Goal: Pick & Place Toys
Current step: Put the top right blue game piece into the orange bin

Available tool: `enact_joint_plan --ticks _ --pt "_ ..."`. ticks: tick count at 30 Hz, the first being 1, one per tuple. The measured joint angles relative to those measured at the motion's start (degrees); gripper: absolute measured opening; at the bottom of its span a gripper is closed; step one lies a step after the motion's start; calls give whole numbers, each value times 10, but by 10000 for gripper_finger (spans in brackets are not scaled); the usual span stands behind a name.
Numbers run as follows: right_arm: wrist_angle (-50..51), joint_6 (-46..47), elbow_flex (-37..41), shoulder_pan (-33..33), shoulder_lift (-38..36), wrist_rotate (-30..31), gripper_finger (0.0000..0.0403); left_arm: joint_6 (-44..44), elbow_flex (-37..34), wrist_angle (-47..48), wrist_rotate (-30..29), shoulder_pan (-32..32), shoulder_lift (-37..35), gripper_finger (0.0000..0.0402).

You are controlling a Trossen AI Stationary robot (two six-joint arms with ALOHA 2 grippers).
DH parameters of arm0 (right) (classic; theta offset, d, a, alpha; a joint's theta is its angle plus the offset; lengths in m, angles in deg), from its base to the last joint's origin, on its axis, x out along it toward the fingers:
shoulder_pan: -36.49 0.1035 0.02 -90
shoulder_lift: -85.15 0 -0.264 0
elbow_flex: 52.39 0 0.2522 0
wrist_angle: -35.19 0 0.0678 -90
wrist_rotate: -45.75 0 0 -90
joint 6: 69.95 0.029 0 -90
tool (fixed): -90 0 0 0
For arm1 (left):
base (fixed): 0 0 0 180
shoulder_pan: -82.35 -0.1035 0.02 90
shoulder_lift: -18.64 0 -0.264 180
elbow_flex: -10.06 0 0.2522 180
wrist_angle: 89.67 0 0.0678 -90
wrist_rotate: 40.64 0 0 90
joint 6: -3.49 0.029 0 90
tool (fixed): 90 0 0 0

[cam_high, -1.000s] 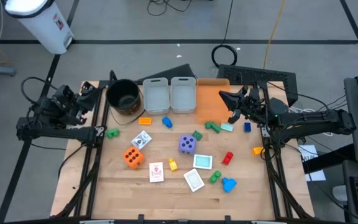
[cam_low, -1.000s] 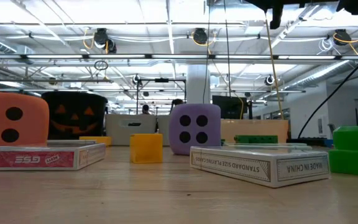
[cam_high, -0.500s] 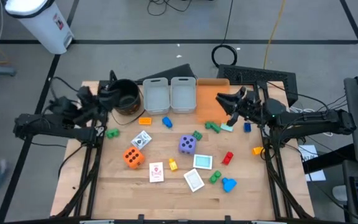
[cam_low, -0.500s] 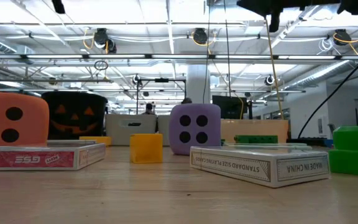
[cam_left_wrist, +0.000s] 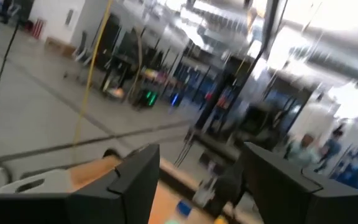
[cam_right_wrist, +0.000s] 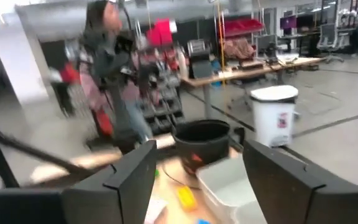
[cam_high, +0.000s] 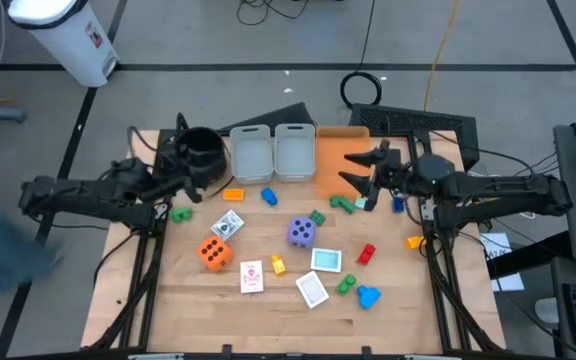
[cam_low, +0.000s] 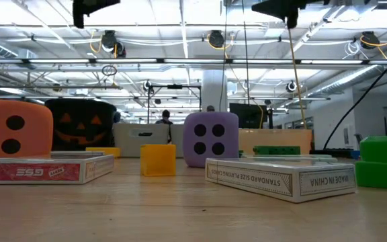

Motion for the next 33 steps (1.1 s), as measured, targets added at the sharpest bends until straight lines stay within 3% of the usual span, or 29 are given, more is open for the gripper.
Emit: enact_joint_plan --ticks 4,7,15,21,25,28,33 --pt "173 -69 -95 0 35 3 230 50 51 70 0 -2 47 239" --pt "246 -80 -129 0 55 2 226 74 75 72 0 -9 75 239" --pt "280 -68 -100 -1 57 2 224 49 93 54 0 -27 123 239" --pt "435 -98 -72 -5 58 82 225 19 93 48 -6 -26 183 239" --pt "509 -71 -69 -5 58 106 237 -14 93 -15 -15 -26 222 239" --pt "553 -34 -69 -5 55 94 250 -19 93 -65 -16 -26 246 239" --pt "642 15 -69 -5 56 17 265 -20 93 -100 -25 -28 268 239"
